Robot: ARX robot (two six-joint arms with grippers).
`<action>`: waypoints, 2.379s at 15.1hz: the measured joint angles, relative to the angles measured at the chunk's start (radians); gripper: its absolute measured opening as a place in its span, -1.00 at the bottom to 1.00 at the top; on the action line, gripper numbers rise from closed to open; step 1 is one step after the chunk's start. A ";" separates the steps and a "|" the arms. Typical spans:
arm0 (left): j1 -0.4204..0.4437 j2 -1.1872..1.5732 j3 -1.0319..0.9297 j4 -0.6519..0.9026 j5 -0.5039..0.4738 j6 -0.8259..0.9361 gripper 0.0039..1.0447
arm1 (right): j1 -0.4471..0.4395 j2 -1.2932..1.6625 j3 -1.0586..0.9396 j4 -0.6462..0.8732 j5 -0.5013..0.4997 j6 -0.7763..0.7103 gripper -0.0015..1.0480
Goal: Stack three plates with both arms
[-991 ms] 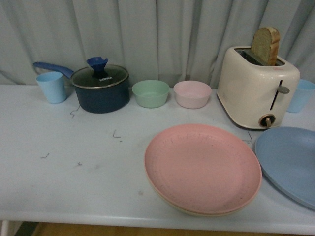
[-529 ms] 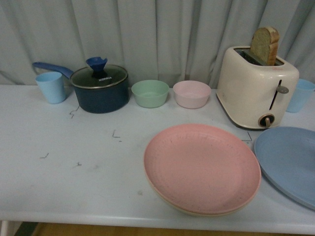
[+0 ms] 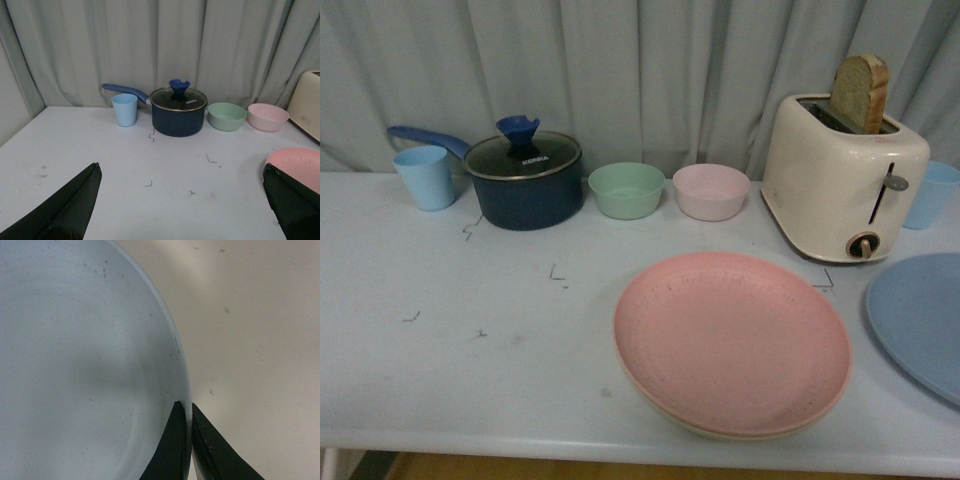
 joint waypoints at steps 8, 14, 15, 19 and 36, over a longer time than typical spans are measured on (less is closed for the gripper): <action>0.000 0.000 0.000 0.000 0.000 0.000 0.88 | 0.088 -0.572 -0.235 -0.060 -0.242 -0.037 -0.94; 0.000 0.000 0.000 0.000 0.000 0.000 0.88 | 0.343 -0.437 -0.243 0.169 -0.207 0.212 -0.94; 0.000 0.000 0.000 0.000 0.000 0.000 0.88 | 0.396 -0.381 -0.243 0.196 -0.186 0.261 -0.94; 0.000 0.000 0.000 0.000 0.000 0.000 0.88 | 0.531 -0.203 -0.166 0.237 -0.138 0.408 -0.94; 0.000 0.000 0.000 0.000 0.000 0.000 0.88 | 0.526 -0.212 -0.169 0.141 -0.054 0.477 0.47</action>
